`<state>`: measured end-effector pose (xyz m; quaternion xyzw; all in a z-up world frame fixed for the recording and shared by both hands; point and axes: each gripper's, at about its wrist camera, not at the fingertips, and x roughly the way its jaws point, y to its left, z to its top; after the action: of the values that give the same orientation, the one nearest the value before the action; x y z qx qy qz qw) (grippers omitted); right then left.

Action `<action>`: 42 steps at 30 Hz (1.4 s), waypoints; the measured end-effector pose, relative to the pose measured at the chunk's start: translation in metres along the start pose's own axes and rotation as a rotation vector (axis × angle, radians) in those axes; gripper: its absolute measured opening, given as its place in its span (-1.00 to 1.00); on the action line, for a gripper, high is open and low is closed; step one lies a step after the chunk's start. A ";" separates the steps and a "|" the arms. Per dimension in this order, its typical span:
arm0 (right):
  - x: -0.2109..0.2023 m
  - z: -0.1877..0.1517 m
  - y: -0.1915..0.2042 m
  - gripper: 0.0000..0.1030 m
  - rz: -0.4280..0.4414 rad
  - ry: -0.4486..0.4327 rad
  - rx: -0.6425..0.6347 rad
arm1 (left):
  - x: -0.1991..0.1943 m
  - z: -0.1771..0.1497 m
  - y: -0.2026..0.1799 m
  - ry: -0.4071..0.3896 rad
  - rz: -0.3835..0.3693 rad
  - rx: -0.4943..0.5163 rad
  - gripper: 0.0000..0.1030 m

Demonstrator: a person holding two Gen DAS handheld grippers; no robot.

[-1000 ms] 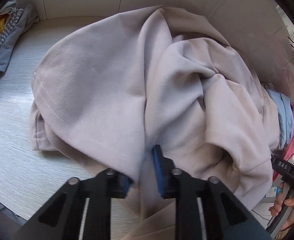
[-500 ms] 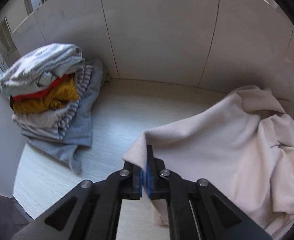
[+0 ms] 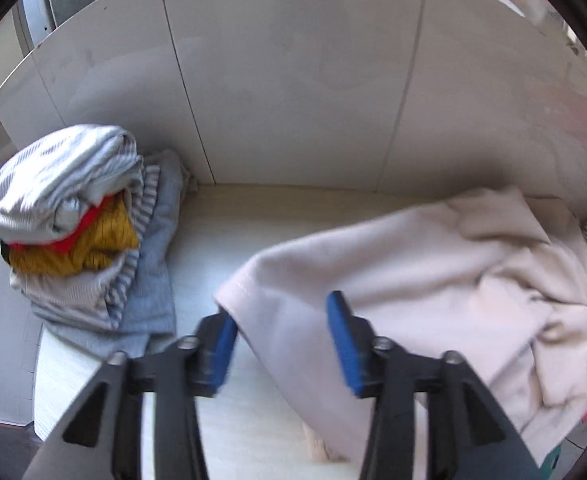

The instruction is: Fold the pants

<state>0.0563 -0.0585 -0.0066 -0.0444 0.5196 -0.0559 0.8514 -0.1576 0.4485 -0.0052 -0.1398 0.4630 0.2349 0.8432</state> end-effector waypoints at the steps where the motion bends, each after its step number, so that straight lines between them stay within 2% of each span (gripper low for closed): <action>1: -0.004 -0.006 -0.001 -0.45 0.024 0.007 0.023 | -0.005 -0.006 0.000 0.000 -0.019 -0.002 0.07; 4: -0.013 -0.029 0.000 -0.37 0.078 0.027 0.078 | -0.020 -0.031 0.004 0.024 -0.095 -0.040 0.11; 7: -0.010 -0.053 0.012 -0.31 0.138 0.068 0.078 | -0.028 -0.054 0.009 0.061 -0.174 -0.094 0.12; 9: -0.005 -0.067 0.021 -0.19 0.163 0.098 0.062 | -0.032 -0.070 0.006 0.092 -0.212 -0.121 0.13; 12: 0.011 -0.077 0.025 -0.18 0.174 0.144 0.060 | -0.042 -0.090 -0.012 0.115 -0.246 -0.121 0.14; 15: 0.024 -0.077 0.020 -0.18 0.194 0.165 0.105 | -0.040 -0.107 -0.035 0.151 -0.238 -0.111 0.14; 17: 0.028 -0.077 0.018 -0.18 0.207 0.170 0.116 | -0.040 -0.116 -0.049 0.183 -0.259 -0.130 0.14; 22: 0.031 -0.074 0.020 -0.18 0.210 0.175 0.046 | -0.031 -0.131 -0.074 0.223 -0.257 -0.169 0.16; 26: 0.013 -0.078 0.007 -0.17 0.211 0.111 0.053 | -0.030 -0.144 -0.091 0.240 -0.284 -0.223 0.35; 28: 0.006 -0.083 0.001 -0.02 0.220 0.104 0.042 | -0.030 -0.148 -0.100 0.232 -0.286 -0.225 0.38; 30: 0.011 -0.087 -0.006 0.11 0.208 0.121 0.028 | -0.026 -0.148 -0.108 0.232 -0.268 -0.217 0.38; 34: 0.031 -0.085 -0.014 0.12 0.265 0.163 0.059 | -0.016 -0.144 -0.120 0.239 -0.239 -0.231 0.38; 42: 0.036 -0.073 0.017 0.16 0.354 0.129 -0.017 | -0.002 -0.138 -0.128 0.211 -0.160 -0.257 0.38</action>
<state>0.0089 -0.0477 -0.0739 0.0444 0.5734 0.0964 0.8123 -0.1903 0.2768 -0.0742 -0.3067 0.5022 0.2082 0.7812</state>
